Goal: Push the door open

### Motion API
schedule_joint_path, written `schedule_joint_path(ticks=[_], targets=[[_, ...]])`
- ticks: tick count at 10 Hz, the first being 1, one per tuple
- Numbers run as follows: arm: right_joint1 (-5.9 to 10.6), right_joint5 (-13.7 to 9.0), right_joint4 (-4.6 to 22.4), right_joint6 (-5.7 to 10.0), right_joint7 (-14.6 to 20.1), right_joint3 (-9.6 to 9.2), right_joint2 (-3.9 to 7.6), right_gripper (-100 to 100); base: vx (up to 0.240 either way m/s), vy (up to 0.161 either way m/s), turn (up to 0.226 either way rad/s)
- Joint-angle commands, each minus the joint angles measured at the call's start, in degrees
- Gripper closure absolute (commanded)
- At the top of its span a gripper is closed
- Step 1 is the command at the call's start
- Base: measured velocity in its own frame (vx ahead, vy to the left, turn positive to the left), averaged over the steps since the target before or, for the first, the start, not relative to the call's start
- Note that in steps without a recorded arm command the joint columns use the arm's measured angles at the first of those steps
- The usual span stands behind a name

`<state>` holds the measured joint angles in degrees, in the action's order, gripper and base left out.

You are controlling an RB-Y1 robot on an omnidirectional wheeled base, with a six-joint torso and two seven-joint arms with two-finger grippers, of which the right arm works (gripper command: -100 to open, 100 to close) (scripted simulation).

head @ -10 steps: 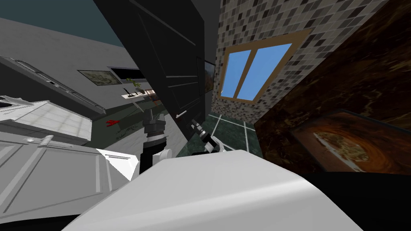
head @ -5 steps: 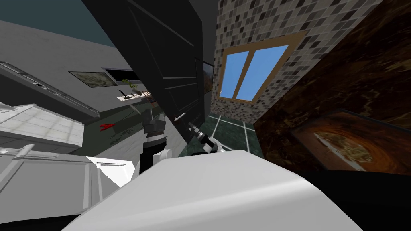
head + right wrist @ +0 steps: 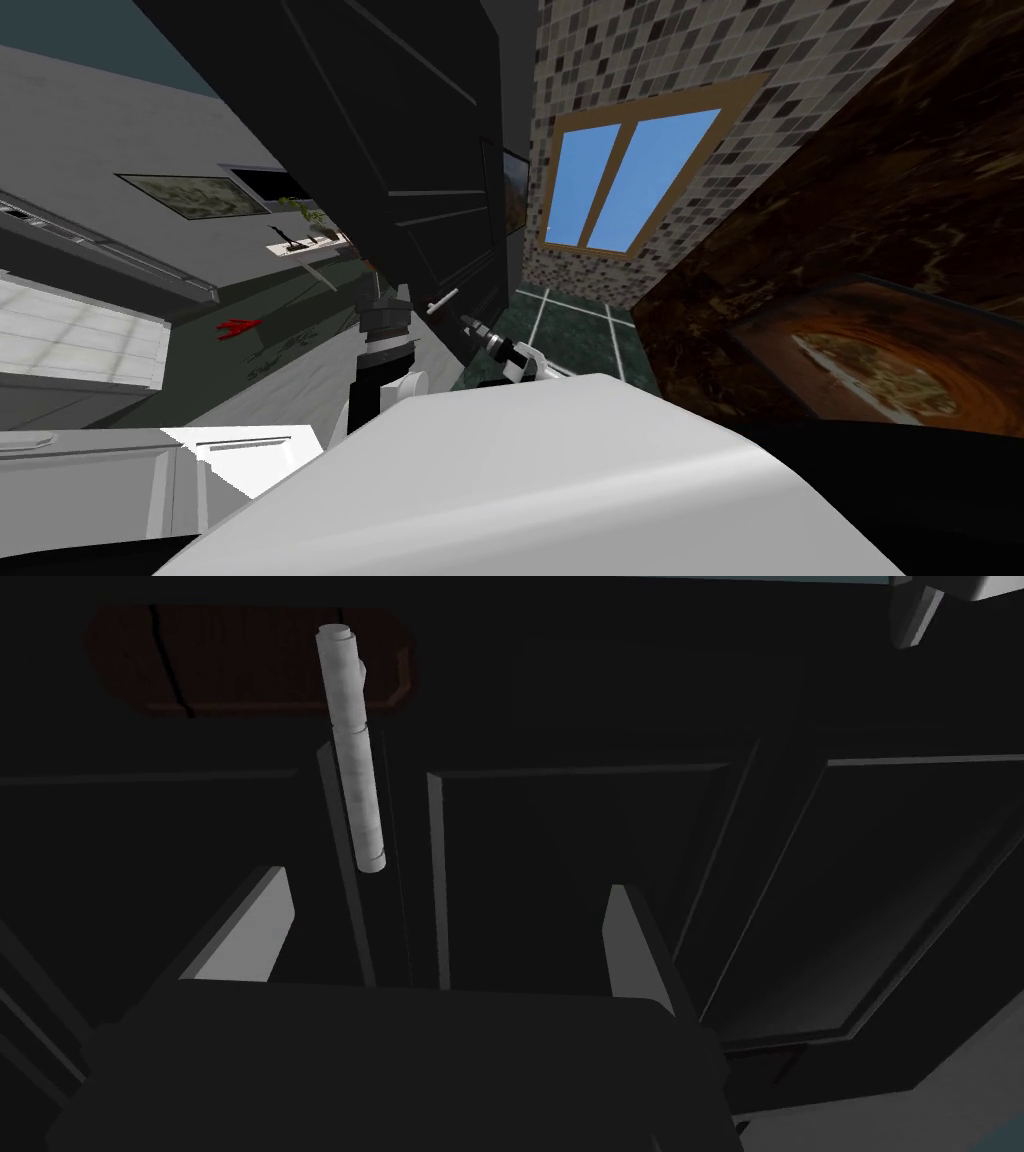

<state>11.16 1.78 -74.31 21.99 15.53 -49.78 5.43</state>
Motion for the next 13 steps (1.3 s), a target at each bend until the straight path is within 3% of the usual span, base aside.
schedule_joint_path(ticks=[1, 8, 10, 13], targets=[[1.58, -0.26, 1.77, -0.48, 0.82, -1.79, 0.33, -100, 0.165, 0.054, -0.060], [6.22, -0.83, 7.85, -1.66, 2.60, -7.00, 0.17, -100, 0.147, 0.045, -0.050], [5.77, -0.73, 8.20, -1.10, 2.22, -6.25, -0.06, -100, 0.086, 0.076, 0.014], [5.65, -0.65, 9.17, -0.86, 1.80, -5.61, -0.62, -100, 0.112, 0.201, 0.042]])
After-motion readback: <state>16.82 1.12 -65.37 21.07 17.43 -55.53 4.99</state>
